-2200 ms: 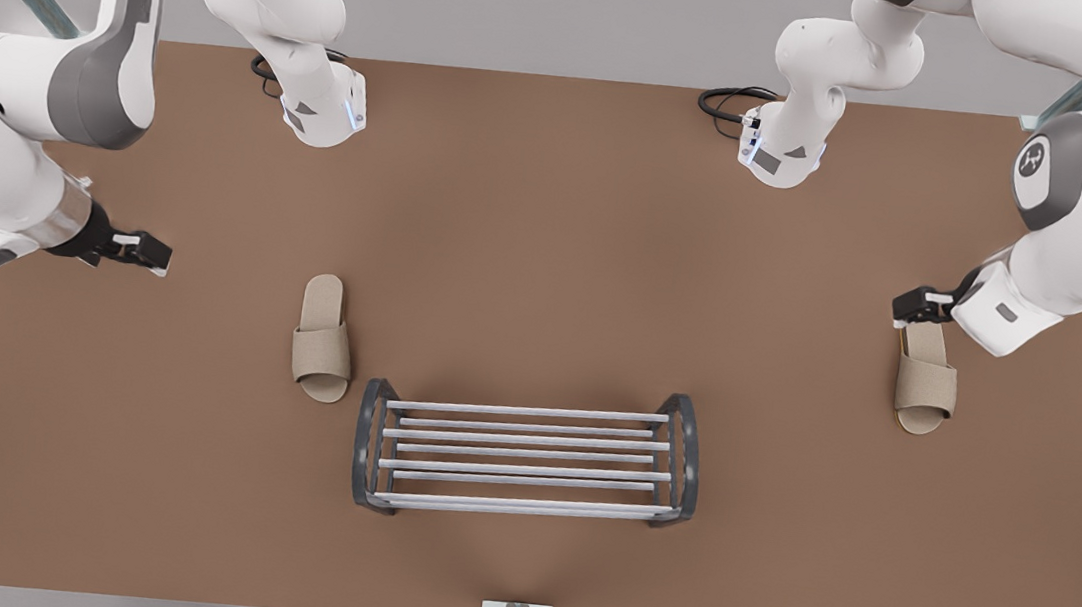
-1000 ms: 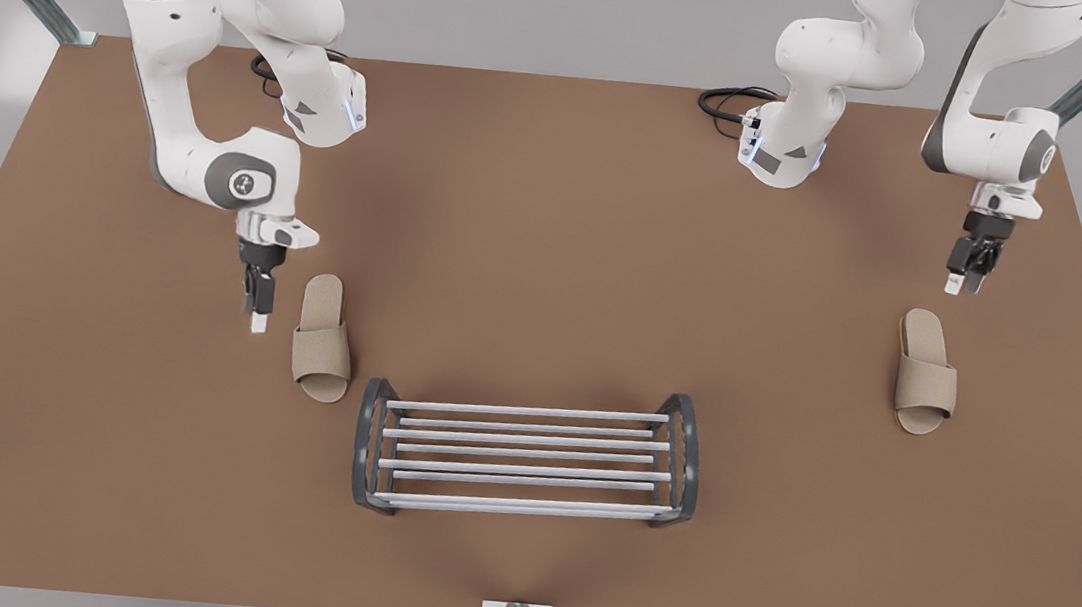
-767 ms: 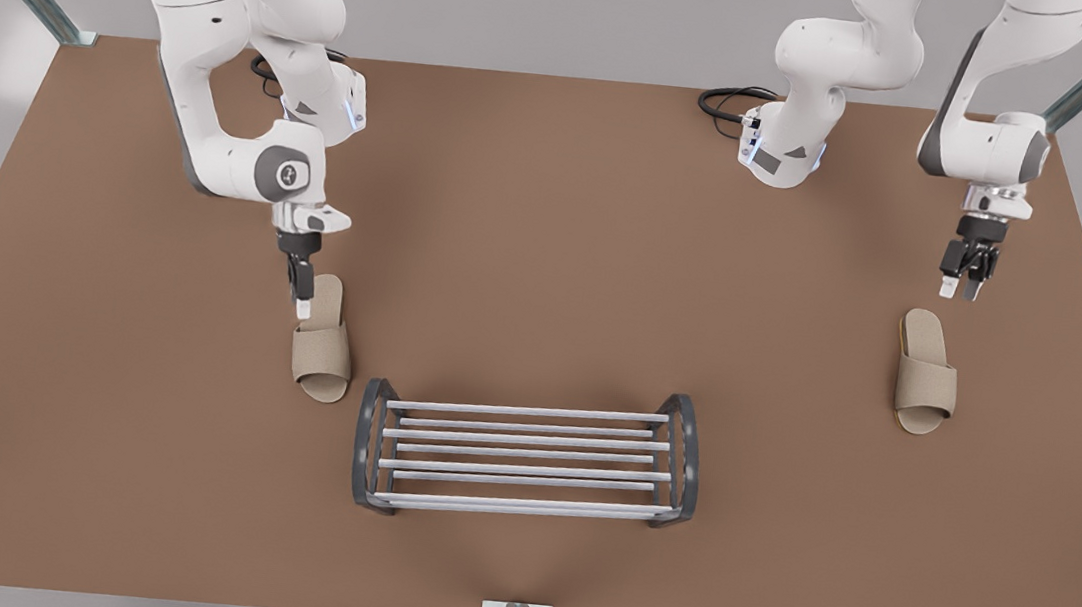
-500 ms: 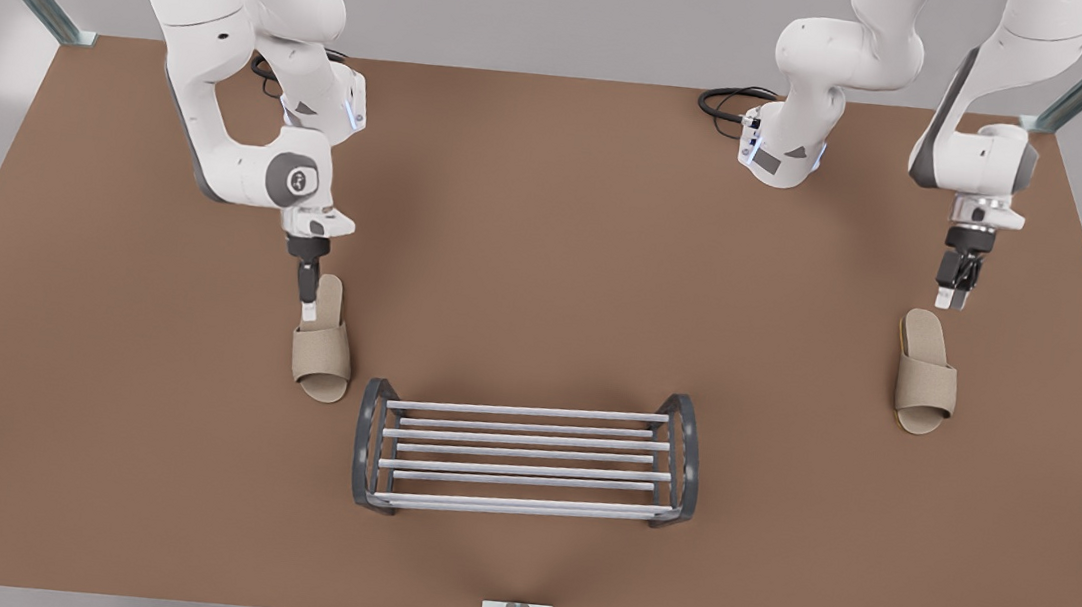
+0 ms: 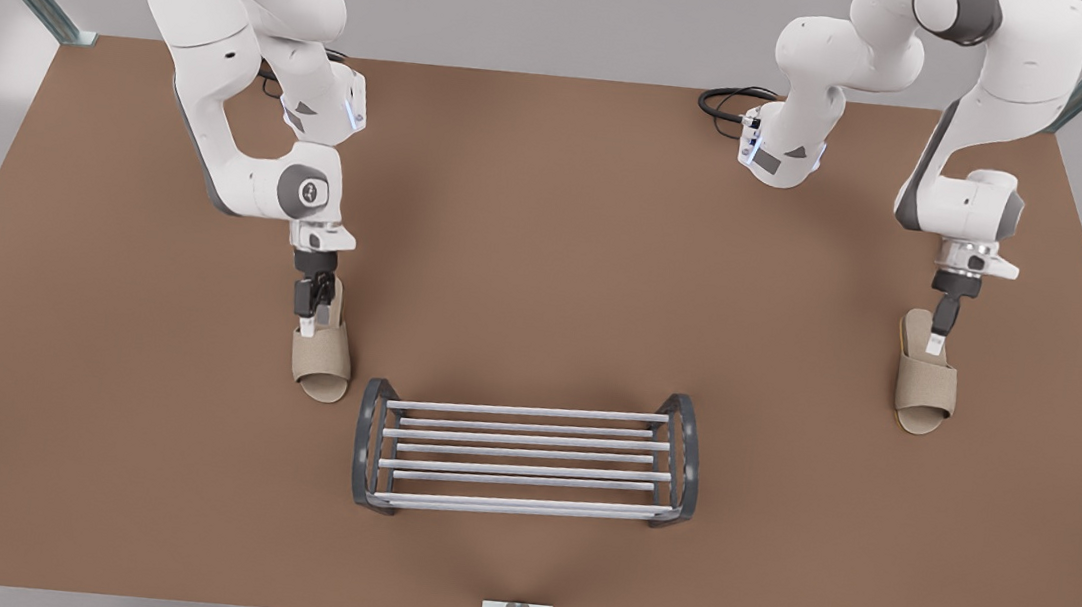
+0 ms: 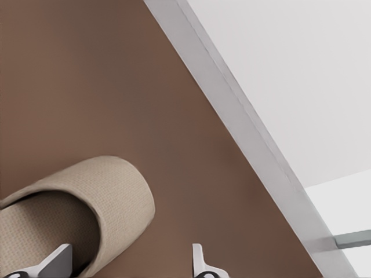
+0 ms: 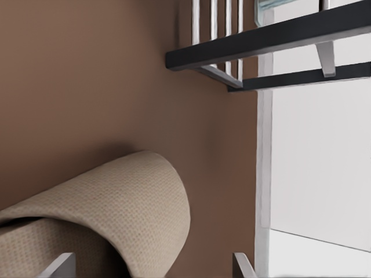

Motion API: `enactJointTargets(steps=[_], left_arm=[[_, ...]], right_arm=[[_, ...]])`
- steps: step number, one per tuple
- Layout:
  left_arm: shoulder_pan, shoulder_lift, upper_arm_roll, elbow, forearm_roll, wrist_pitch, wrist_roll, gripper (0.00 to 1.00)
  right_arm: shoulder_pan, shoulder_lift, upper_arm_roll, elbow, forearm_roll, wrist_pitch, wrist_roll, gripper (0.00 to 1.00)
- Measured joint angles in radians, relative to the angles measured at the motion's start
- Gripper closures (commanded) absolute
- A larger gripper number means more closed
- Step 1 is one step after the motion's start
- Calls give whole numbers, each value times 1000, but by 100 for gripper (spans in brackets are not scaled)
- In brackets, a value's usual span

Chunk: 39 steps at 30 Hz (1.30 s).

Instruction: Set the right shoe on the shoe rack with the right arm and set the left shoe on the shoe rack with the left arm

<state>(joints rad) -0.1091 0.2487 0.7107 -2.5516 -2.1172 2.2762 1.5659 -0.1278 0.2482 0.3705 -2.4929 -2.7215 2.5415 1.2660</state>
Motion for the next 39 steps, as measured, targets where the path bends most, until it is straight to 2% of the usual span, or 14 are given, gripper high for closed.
enactJointTargets(steps=[5, 19, 20, 22, 24, 27, 28, 34, 38, 39], left_arm=[[1, 78, -23, 37, -19, -17, -72, 0], [11, 182, -117, 155, -70, -34, -215, 0], [12, 187, -120, 158, -71, -34, -224, 16], [12, 191, -122, 160, -71, -34, -239, 34], [12, 195, -123, 164, -71, -35, -253, 36], [12, 197, -123, 167, -70, -35, -270, 47], [12, 197, -123, 167, -70, -35, -276, 54], [12, 188, -128, 187, -62, -32, -312, 64], [11, 181, -129, 196, -57, -27, -339, 79], [11, 180, -129, 196, -55, -25, -346, 79]], right_arm=[[9, 22, 0, 11, 0, -12, 50, 0], [29, 51, -1, 50, -2, -46, 135, 0], [30, 57, -1, 45, -3, -47, 138, 0], [30, 69, -1, 33, -3, -49, 145, 0], [31, 80, -1, 32, -5, -50, 151, 0], [30, 79, -1, 42, -7, -50, 158, 0], [30, 78, -1, 45, -8, -51, 161, 0], [31, 87, -2, 71, -9, -52, 172, 0], [32, 103, -6, 87, -15, -53, 176, 0], [32, 108, -7, 90, -16, -54, 177, 0]])
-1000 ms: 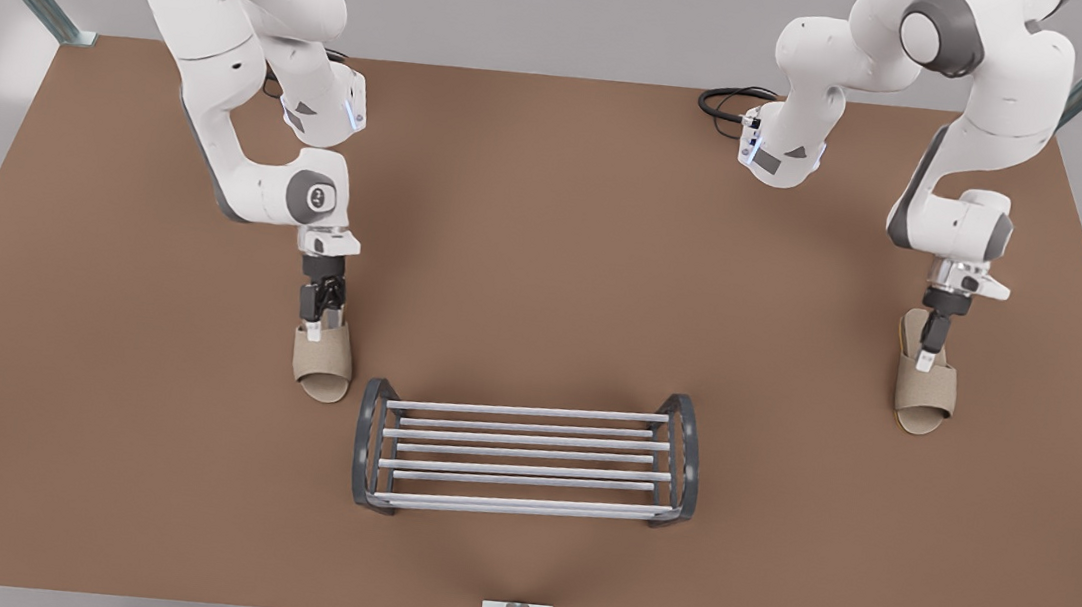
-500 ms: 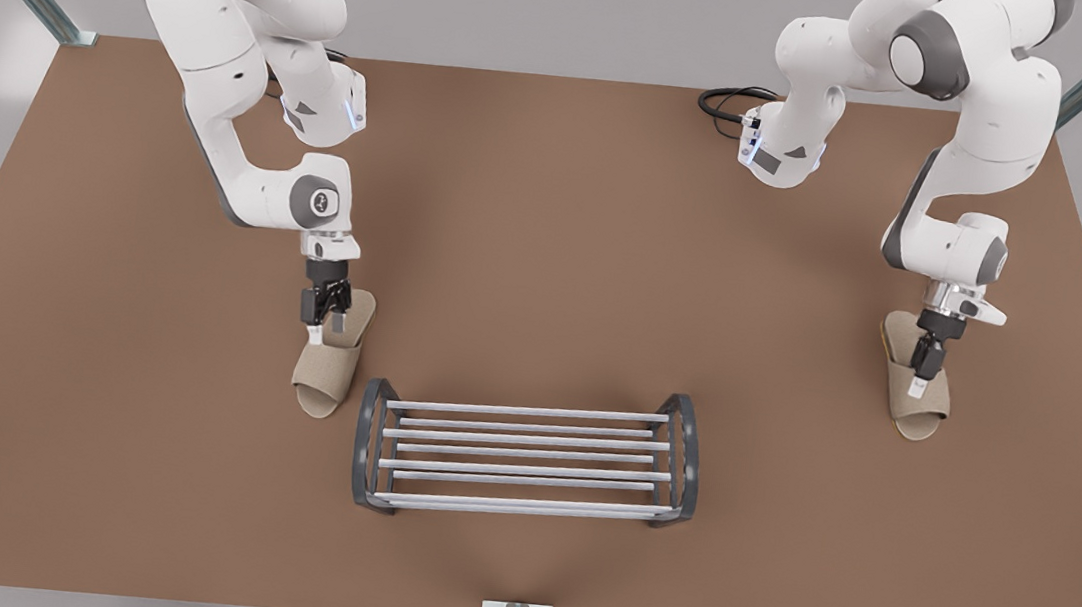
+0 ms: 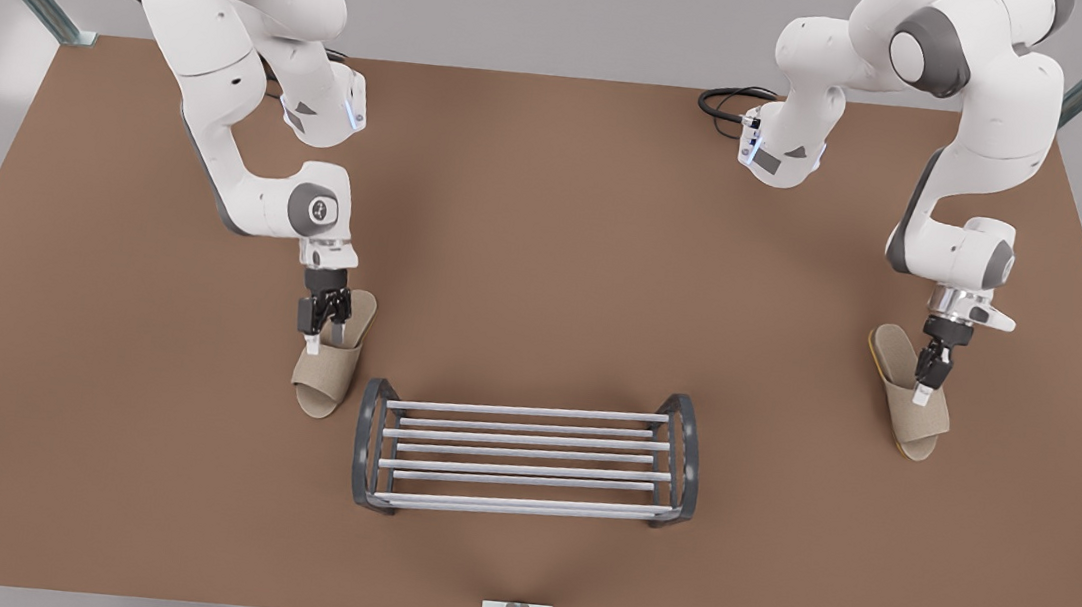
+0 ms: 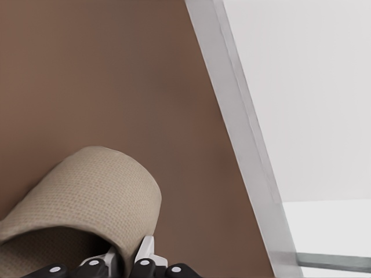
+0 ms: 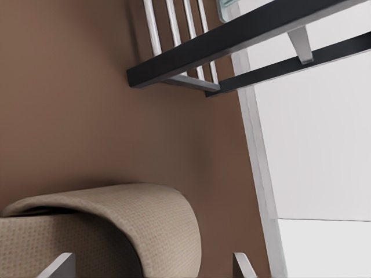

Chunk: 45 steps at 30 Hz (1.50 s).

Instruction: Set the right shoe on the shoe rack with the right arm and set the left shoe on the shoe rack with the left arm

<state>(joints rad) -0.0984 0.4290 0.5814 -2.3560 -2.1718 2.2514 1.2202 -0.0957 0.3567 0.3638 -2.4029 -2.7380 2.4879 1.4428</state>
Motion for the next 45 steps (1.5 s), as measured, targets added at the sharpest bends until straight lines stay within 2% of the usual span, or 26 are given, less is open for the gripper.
enactJointTargets(steps=[3, 9, 14, 15, 17, 18, 22, 25, 27, 28, 31, 37, 42, 45], left_arm=[[0, -20, 1, 1, 24, 5, -21, 79], [-2, -193, 4, 0, 234, 25, -103, 79], [-8, -438, 2, 1, 469, 32, -214, 79], [-12, -478, 2, 2, 496, 33, -237, 79], [-41, -554, -1, 6, 532, 35, -283, 79], [-76, -593, -2, 7, 544, 35, -307, 79], [-195, -691, -52, 9, 591, 40, -412, 79], [-216, -604, -174, 127, 611, 40, -496, 79], [-221, -529, -248, 223, 619, 42, -551, 79], [-223, -490, -280, 268, 621, 43, -578, 79], [-256, -392, -344, 392, 625, 59, -649, 79], [-376, -206, -356, 612, 630, 151, -784, 79], [-520, -73, -356, 736, 629, 300, -884, 79], [-573, 5, -356, 803, 626, 395, -937, 79]], right_arm=[[0, 11, -2, 7, -5, -4, 2, 0], [0, 16, -16, 17, -17, -7, 6, 0], [2, 22, -17, 24, -20, -9, 8, 0], [3, 24, -17, 26, -20, -9, 8, 8], [3, 26, -17, 29, -20, -10, 9, 14], [3, 27, -17, 29, -20, -12, 9, 22], [6, 32, -17, 31, -18, -19, 10, 27], [11, 35, -17, 31, -12, -25, 12, 42], [11, 36, -17, 31, -11, -27, 13, 43], [11, 36, -17, 31, -10, -28, 13, 53], [12, 35, -17, 31, -9, -30, 14, 59], [11, 32, -17, 32, -9, -31, 15, 60], [11, 23, -17, 31, -9, -32, 17, 66], [8, 6, -17, 31, -9, -32, 18, 66]])
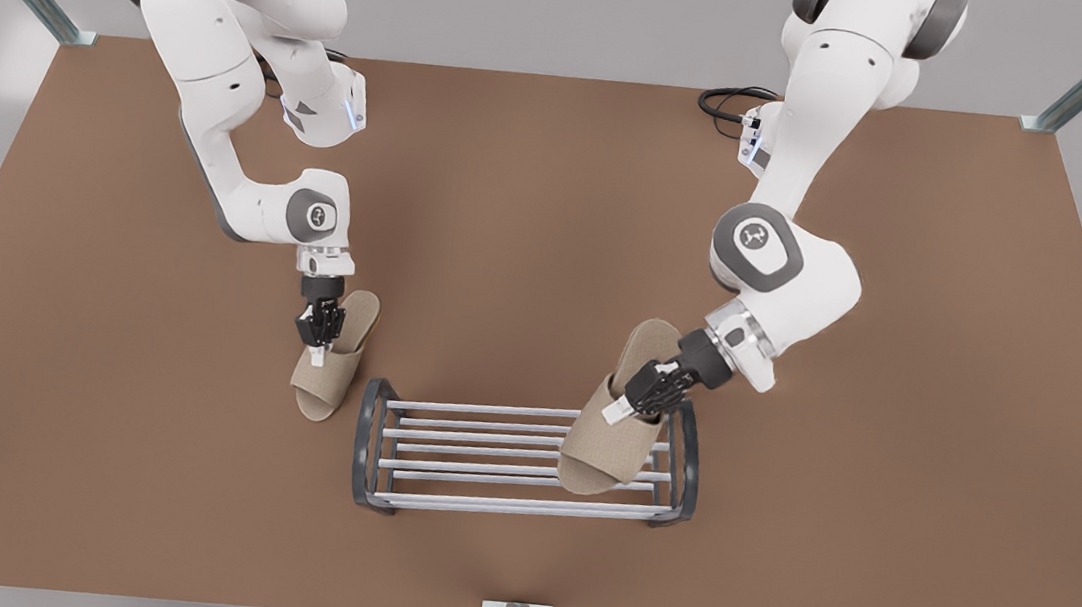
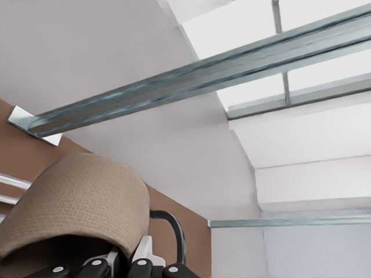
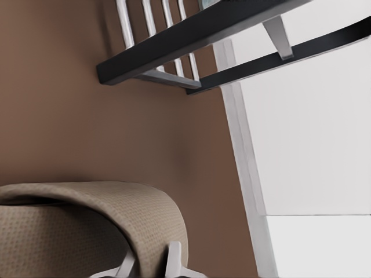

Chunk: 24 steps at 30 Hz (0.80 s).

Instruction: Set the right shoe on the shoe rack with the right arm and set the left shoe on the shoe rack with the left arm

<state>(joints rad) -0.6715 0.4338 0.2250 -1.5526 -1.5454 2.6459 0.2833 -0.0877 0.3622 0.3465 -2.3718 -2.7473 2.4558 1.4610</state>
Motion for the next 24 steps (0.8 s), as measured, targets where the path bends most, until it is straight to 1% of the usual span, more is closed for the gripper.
enactJointTargets(steps=[2, 4, 5, 7, 12, 14, 15, 16, 17, 18, 24], left_arm=[[-8, 52, 1, 37, 0, 50, -30, 79], [-9, 114, 1, 82, 0, 93, -55, 79], [-10, 143, 2, 101, -1, 111, -67, 79], [-12, 180, 3, 120, -1, 144, -86, 79], [-55, 201, 2, 117, -3, 221, -125, 79], [-68, 202, 2, 103, -4, 251, -136, 79], [-72, 203, 2, 94, -5, 265, -140, 57], [-75, 208, 2, 89, -6, 281, -144, 26], [-84, 213, 2, 78, -7, 299, -148, 3], [-94, 217, 1, 68, -9, 321, -151, 0], [-127, 217, 1, 54, -20, 428, -169, 0]], right_arm=[[-7, -18, 0, 0, -1, -1, 1, 66], [-13, -41, 0, 0, -3, -4, 5, 71], [-17, -51, 0, 0, -3, -5, 8, 75], [-25, -66, 0, 0, -4, -6, 13, 77], [-44, -108, 1, 18, -6, 4, 28, 79], [-44, -126, 2, 53, -5, 27, 39, 79], [-44, -136, 3, 73, -4, 41, 47, 79], [-43, -147, 3, 104, -3, 64, 55, 79], [-43, -154, 3, 144, -1, 92, 63, 79], [-44, -160, 2, 187, 4, 126, 70, 79], [-41, -183, 2, 358, 95, 345, 116, 79]])
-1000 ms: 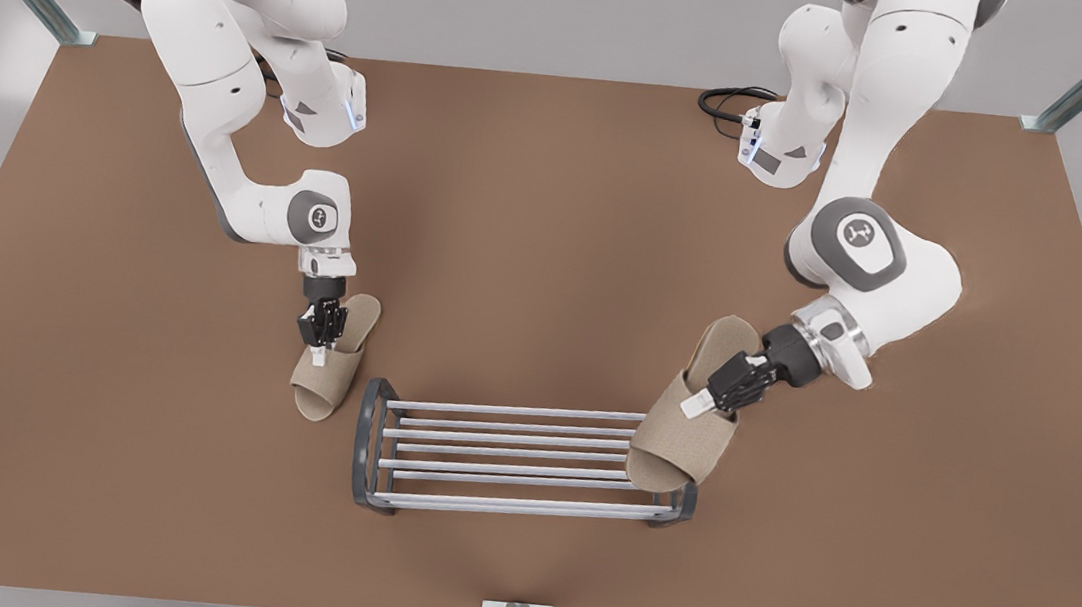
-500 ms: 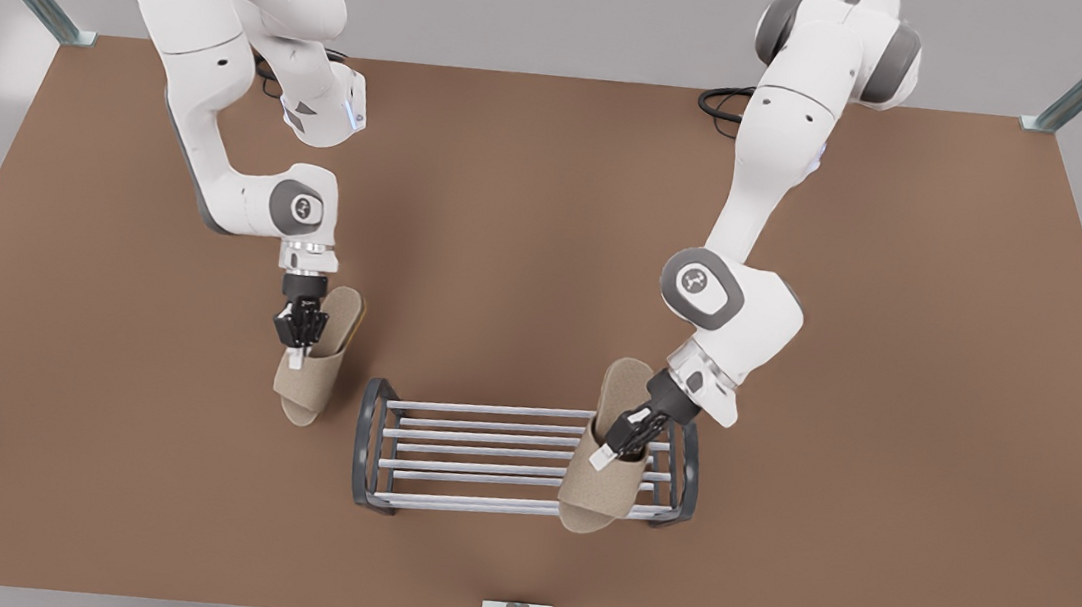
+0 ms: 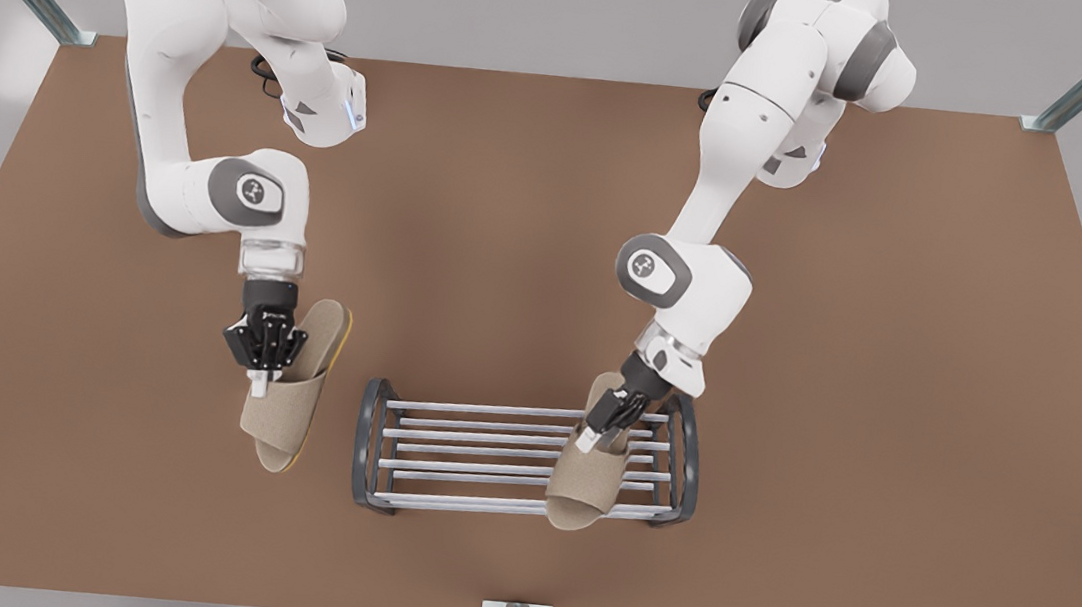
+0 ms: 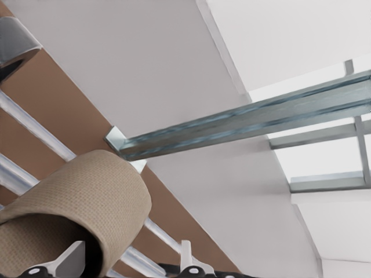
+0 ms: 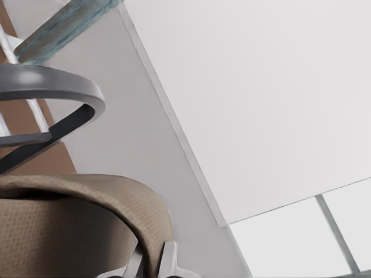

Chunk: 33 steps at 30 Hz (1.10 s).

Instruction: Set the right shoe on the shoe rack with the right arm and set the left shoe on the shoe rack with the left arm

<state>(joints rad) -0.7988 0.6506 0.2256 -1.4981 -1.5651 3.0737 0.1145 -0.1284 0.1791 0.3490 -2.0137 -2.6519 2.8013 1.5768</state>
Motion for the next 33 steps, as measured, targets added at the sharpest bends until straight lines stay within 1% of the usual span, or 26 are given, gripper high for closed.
enactJointTargets(steps=[2, 4, 5, 7, 8, 9, 10, 11, 12, 13, 14, 16, 17, 18, 19, 20, 23, 25, 29, 33], left_arm=[[-1, -16, 6, -17, 0, 21, -4, 0], [-2, -81, 28, -70, 0, 28, -5, 0], [-2, -141, 64, -128, 2, 17, -3, 0], [0, -322, 145, -285, 4, -22, 1, 0], [-2, -398, 197, -331, 5, -42, 3, 0], [-23, -442, 315, -352, 21, -93, 4, 0], [-26, -436, 497, -310, 107, -209, 5, 0], [22, -399, 644, -235, 192, -347, 7, 0], [55, -381, 736, -169, 296, -484, 8, 0], [95, -374, 758, -91, 426, -623, 9, 0], [193, -389, 684, -6, 561, -760, 10, 0], [466, -445, 341, 96, 855, -986, 6, 0], [557, -462, 197, 115, 994, -1076, 4, 0], [620, -475, 80, 122, 1118, -1155, 2, 0], [660, -480, -5, 121, 1223, -1227, 0, 0], [674, -479, -53, 96, 1305, -1295, -2, 0], [703, -464, -118, 34, 1465, -1443, -9, 0], [711, -398, -130, 69, 1539, -1506, -16, 0], [711, -382, -133, 116, 1588, -1583, -40, 0], [711, -395, -126, 119, 1603, -1623, -59, 0]], right_arm=[[3, -9, 1, 34, 33, 65, 12, 79], [4, -11, 2, 63, 55, 113, 23, 79], [5, -11, 2, 82, 63, 136, 27, 79], [3, -12, 4, 101, 80, 173, 36, 79], [0, -12, 12, 113, 95, 187, 40, 79], [0, -11, 26, 130, 113, 199, 44, 79], [11, -10, 34, 146, 126, 208, 47, 79], [30, -7, 39, 165, 137, 216, 49, 79], [48, -5, 42, 181, 145, 223, 52, 79], [65, 0, 45, 200, 151, 227, 53, 79], [86, 5, 47, 213, 155, 230, 55, 79], [120, 10, 49, 226, 163, 233, 58, 79], [138, 23, 49, 237, 168, 228, 60, 79], [164, 46, 49, 258, 173, 221, 61, 79], [197, 79, 48, 284, 177, 210, 62, 79], [238, 125, 45, 320, 180, 194, 64, 79], [348, 247, 16, 426, 187, 144, 67, 79], [404, 321, -24, 512, 197, 117, 69, 79], [419, 391, -84, 570, 211, 83, 64, 79], [421, 431, -94, 584, 216, 61, 59, 79]])
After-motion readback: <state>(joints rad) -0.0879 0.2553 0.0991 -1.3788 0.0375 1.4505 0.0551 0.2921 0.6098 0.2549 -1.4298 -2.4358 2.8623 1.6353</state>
